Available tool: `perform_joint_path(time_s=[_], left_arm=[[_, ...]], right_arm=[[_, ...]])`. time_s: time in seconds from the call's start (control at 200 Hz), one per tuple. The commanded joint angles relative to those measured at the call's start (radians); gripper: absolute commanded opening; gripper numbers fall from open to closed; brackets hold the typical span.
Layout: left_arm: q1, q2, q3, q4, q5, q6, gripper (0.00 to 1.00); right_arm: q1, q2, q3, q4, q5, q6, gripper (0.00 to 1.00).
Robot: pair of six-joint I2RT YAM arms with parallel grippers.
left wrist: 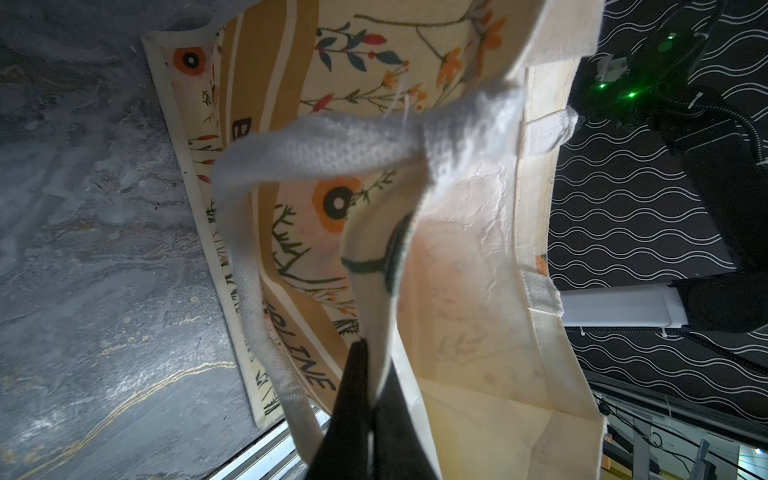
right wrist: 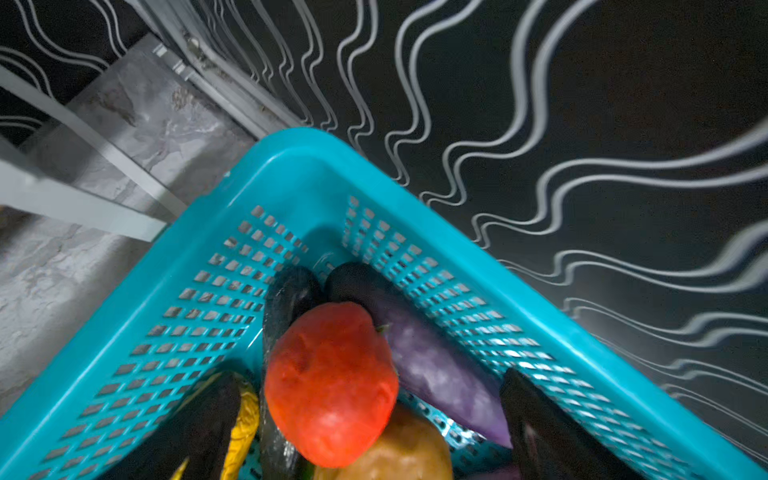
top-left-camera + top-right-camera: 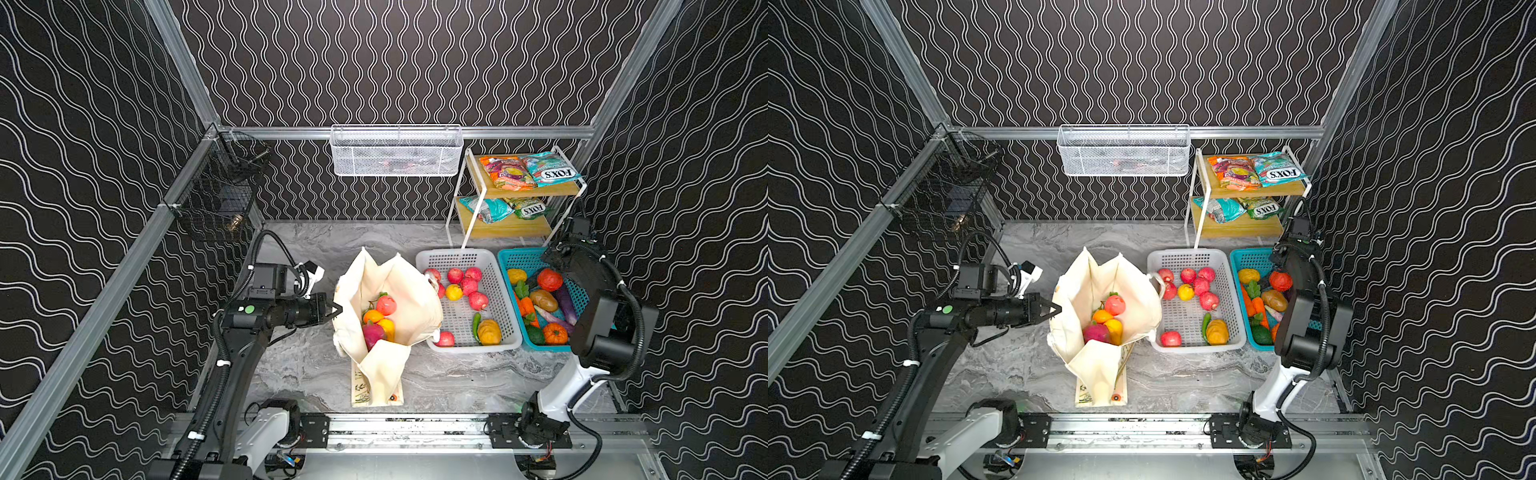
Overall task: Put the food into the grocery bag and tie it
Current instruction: 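Move the right gripper over the teal basket and lower onto the red bell pepper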
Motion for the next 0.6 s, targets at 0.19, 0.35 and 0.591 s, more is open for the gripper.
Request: perform_joint_path(time_s=[0.19,0.35,0.591], left_arm=[[-0.001,0.01,0.004,-0.025,0.002,0.016,0.0],[-0.001,0.009,0.003,-0.026,0.001,0.012,0.0],[-0.002,0.013,0.019,-0.034,-0.005,0.018,0.0]], right_arm=[[-0.009,0.037,-0.003,0.051,-0.114,0.048,0.97],[-0.01,0.047,-0.023,0.064,-0.13,0.071,0.96],[-0.02,0.062,-0.048,0.08,-0.138,0.095,0.97]])
